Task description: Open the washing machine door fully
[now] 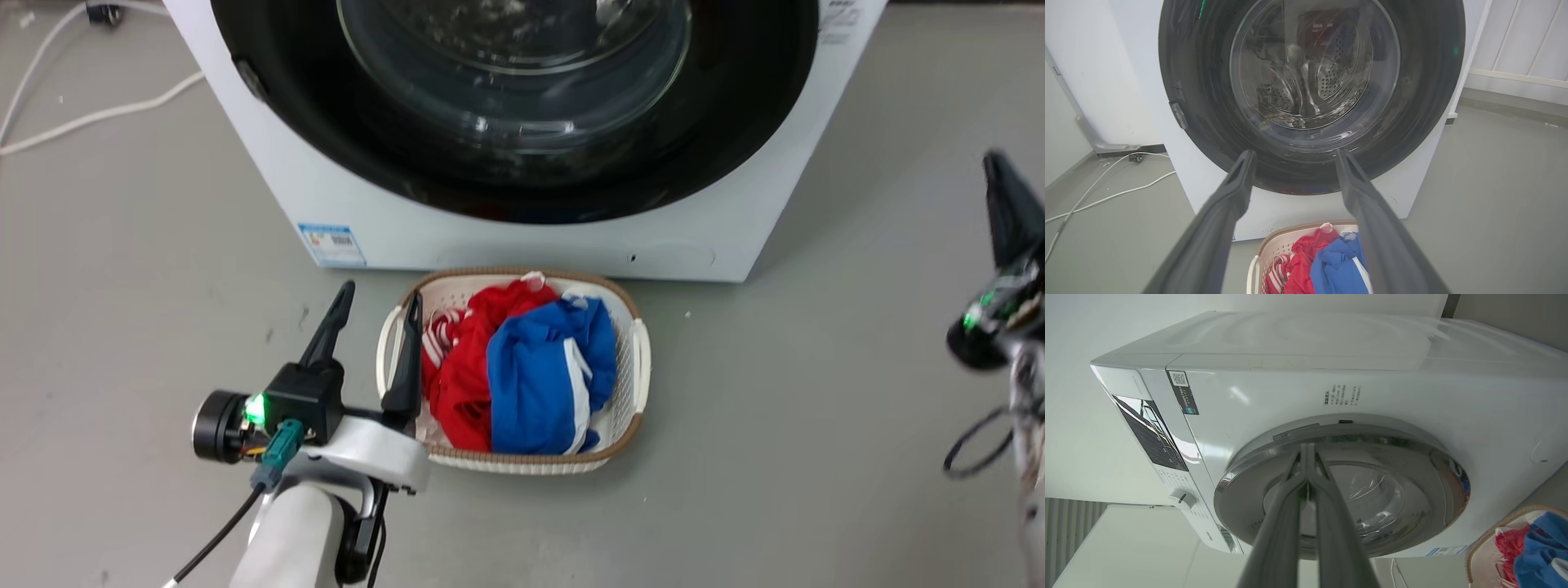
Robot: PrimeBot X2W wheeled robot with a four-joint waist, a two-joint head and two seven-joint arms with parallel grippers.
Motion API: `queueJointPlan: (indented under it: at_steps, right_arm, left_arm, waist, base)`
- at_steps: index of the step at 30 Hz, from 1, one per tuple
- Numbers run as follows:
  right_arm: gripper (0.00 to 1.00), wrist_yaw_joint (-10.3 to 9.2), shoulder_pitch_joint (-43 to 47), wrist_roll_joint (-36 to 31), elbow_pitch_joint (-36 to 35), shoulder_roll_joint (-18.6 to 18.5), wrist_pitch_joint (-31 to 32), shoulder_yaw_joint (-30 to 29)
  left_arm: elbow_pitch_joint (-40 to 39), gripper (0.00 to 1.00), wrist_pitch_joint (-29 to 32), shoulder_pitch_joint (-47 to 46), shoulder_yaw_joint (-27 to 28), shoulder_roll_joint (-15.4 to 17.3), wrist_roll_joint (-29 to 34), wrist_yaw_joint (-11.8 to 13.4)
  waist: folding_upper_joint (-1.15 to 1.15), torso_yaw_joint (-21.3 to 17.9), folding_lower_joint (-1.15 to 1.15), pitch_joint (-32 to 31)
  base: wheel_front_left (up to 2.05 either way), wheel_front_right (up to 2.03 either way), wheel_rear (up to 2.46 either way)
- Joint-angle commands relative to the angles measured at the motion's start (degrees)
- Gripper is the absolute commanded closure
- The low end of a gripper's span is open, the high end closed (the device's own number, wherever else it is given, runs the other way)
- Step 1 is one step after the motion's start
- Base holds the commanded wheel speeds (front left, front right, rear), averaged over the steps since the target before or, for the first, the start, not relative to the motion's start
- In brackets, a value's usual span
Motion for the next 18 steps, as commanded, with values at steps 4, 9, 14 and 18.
queueJointPlan:
  at_steps: [4,9,14,18]
  right_arm:
    - [1.0,0.03,-9.2,-0.3,6.2,-3.6,3.5,2.0]
    - [1.0,0.03,-19.8,-2.8,13.0,-6.9,8.1,5.6]
    - [1.0,0.03,-29.4,-6.5,17.4,-9.3,11.6,9.5]
    - [1.0,0.03,-35.0,-9.4,19.1,-9.6,13.3,12.1]
  left_arm:
    - [-1.4,0.0,-0.1,-2.3,-0.5,-0.5,0.7,-0.1]
    - [-3.5,0.0,-0.1,-4.5,-1.2,-0.9,1.2,-0.2]
    - [-5.5,0.0,-0.1,-6.8,-1.7,-1.5,1.5,-0.4]
    - [-6.2,0.0,-0.1,-8.5,-2.2,-2.0,1.4,-0.6]
  waist:
    - [0.0,1.7,0.0,4.2]
    - [0.0,2.7,0.0,8.3]
    - [0.0,3.7,0.0,12.5]
    - [0.0,4.4,0.0,15.3]
  base:
    - [0.0,0.0,0.0]
    - [0.0,0.0,0.0]
    - [0.0,0.0,0.0]
    - [0.0,0.0,0.0]
